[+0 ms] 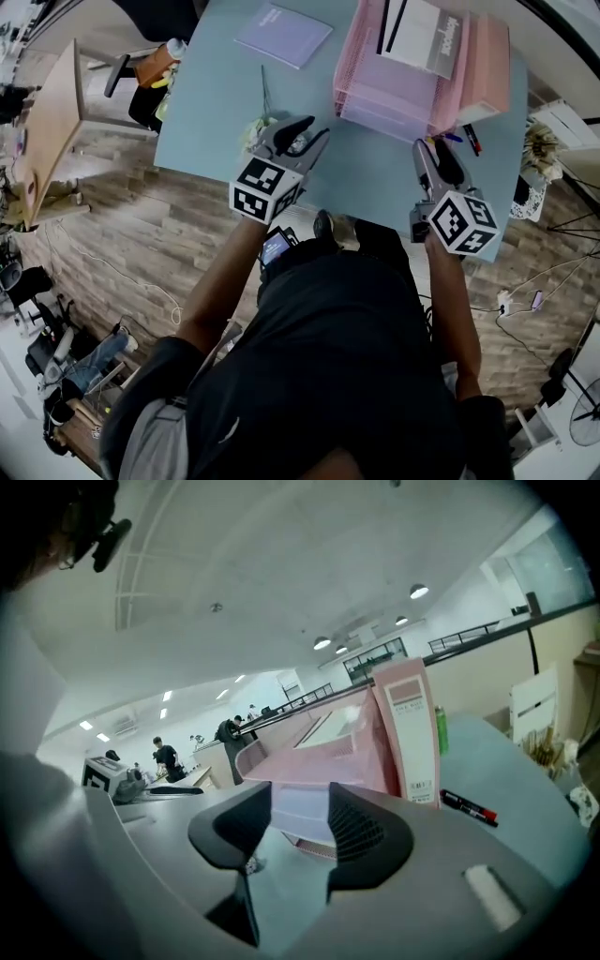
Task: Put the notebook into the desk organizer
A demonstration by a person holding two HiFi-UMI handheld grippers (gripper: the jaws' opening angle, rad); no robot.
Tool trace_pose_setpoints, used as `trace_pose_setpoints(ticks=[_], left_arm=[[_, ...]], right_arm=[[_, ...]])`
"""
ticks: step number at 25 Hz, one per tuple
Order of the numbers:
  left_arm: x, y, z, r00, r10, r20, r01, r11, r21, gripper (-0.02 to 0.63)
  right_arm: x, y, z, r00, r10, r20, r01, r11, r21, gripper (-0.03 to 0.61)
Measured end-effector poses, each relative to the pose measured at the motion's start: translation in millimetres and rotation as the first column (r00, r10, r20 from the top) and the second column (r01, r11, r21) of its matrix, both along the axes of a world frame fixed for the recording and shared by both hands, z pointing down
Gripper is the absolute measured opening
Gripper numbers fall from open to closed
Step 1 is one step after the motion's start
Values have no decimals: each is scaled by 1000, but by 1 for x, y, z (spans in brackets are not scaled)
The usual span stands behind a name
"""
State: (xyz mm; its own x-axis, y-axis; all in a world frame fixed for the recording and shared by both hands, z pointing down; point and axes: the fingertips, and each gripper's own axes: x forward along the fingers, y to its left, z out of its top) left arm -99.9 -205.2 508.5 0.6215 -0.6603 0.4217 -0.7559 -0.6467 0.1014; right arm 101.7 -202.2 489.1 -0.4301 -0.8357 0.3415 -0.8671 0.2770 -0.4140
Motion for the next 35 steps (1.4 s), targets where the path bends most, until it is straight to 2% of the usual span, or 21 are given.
trace_pose_setpoints(ticks=[2, 6, 9, 16, 20, 27, 35], left_arm=[[-4, 5, -11, 1000, 5, -6, -5, 1000, 24, 178], [-10, 16, -33, 1000, 25, -12, -24, 997, 69, 178], [-16, 26, -51, 999, 43, -18, -41, 994, 101, 178], [-26, 43, -94, 996, 87, -32, -80, 980, 185, 178], [-27, 52, -112, 992, 123, -11, -118, 970, 213, 178], [-27, 64, -145, 987, 158, -18, -148, 952, 270, 178], [-33, 73, -152, 987, 157, -27, -143, 948, 284, 178]], right_arm=[[-5, 7, -20, 999, -19, -45, 22, 998, 55, 97], [-19, 20, -54, 983, -60, -175, 85, 986, 140, 90], [-33, 31, -82, 970, -94, -225, 139, 972, 190, 90], [-58, 53, -140, 955, -123, -269, 203, 935, 292, 90], [-66, 60, -164, 947, -126, -295, 224, 919, 324, 89], [-77, 73, -198, 929, -119, -350, 247, 905, 347, 75], [-82, 83, -207, 927, -110, -358, 246, 899, 362, 74]])
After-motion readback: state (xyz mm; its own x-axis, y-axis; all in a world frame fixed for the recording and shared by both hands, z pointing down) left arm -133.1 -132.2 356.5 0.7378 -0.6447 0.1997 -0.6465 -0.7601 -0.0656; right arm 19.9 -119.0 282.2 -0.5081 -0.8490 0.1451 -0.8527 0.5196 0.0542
